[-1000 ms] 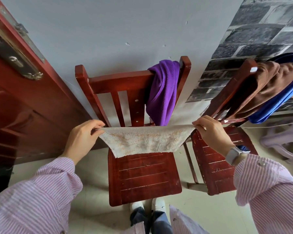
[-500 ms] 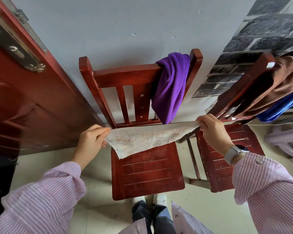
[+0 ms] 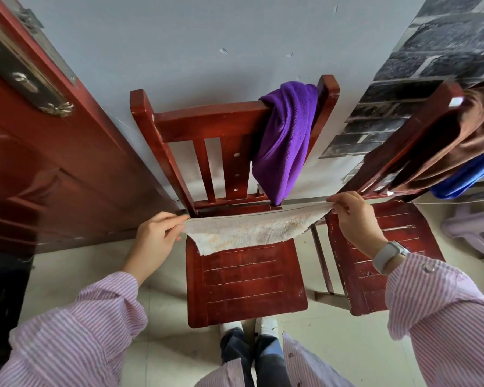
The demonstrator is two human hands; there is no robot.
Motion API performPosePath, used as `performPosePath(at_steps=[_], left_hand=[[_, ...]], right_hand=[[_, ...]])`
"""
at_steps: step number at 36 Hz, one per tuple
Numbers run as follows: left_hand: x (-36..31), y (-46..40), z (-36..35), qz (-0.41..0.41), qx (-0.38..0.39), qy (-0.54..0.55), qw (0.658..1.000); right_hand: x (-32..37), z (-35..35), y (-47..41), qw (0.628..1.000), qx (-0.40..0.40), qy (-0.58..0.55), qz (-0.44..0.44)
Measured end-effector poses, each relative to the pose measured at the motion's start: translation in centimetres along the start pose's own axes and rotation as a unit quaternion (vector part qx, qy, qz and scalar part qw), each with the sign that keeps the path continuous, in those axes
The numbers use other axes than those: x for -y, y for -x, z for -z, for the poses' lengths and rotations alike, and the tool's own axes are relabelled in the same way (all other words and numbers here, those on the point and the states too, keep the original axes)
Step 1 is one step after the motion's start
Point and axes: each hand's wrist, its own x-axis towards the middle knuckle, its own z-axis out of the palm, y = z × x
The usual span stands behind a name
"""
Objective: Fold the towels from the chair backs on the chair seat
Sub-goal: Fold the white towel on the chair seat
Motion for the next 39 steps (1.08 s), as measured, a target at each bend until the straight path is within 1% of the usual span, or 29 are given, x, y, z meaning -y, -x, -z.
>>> performPosePath(at_steps=[2,4,8,12,15,18,20,22,24,28,31,33,35,37,39], left_hand=[[0.1,0.0,0.0,-0.044,-0.015,-0.058,0.997],[0.1,-0.1,0.0,-0.071,-0.037,-0.108,0.991],[-0.2,-0.1,0.0,-0.091,-0.073,-0.155,0.981],[0.1,0.0,0.2,-0.118,-0.089,-0.192,0.97],[0.5,0.0,0.1,-0.12,-0.08,-0.236,0.961],[1.0,-0.1,-0.1,-0.092,-0.032,-0.283,0.954],[1.1,-0.4,-0.1,-0.056,0.003,-0.284,0.957],[1.3,-1.0,-0.1,-0.021,0.014,-0.266,0.964],[1.5,-1.8,-0.2,0.003,-0.001,-0.248,0.969],[1.1,-3.1,-0.2,0.022,-0.076,-0.187,0.979],[0.6,-3.2,0.2,0.005,-0.149,-0.17,0.974],[0.5,-2.6,0.4,0.001,-0.184,-0.174,0.967],[1.2,-1.5,0.4,-0.036,-0.212,-0.189,0.958],[2.6,0.1,-0.3,-0.08,-0.22,-0.197,0.952],[4.5,1.9,-1.3,-0.101,-0.205,-0.193,0.954]], right_hand=[[0.0,0.1,0.1,1.0,-0.006,-0.001,0.011],[-0.2,0.2,0.1,1.0,-0.011,0.004,0.018],[-0.2,0.3,0.2,0.999,-0.014,0.028,0.04],[-0.2,0.5,0.5,0.995,-0.021,0.056,0.075],[-0.3,0.3,0.6,0.993,-0.014,0.077,0.084],[-0.1,-0.2,0.5,0.993,-0.006,0.085,0.08],[0.1,-0.8,0.2,0.993,-0.004,0.087,0.079],[0.2,-1.5,-0.2,0.993,-0.01,0.086,0.085],[0.5,-2.3,-0.8,0.993,-0.013,0.083,0.082],[1.6,-3.2,-1.7,0.994,-0.042,0.062,0.082],[2.3,-3.1,-1.7,0.99,-0.083,0.054,0.096],[2.3,-2.9,-1.2,0.987,-0.1,0.048,0.115],[1.9,-2.7,-0.2,0.985,-0.102,0.043,0.133],[1.0,-3.0,1.2,0.985,-0.094,0.045,0.14],[-0.1,-3.7,2.9,0.986,-0.075,0.048,0.142]])
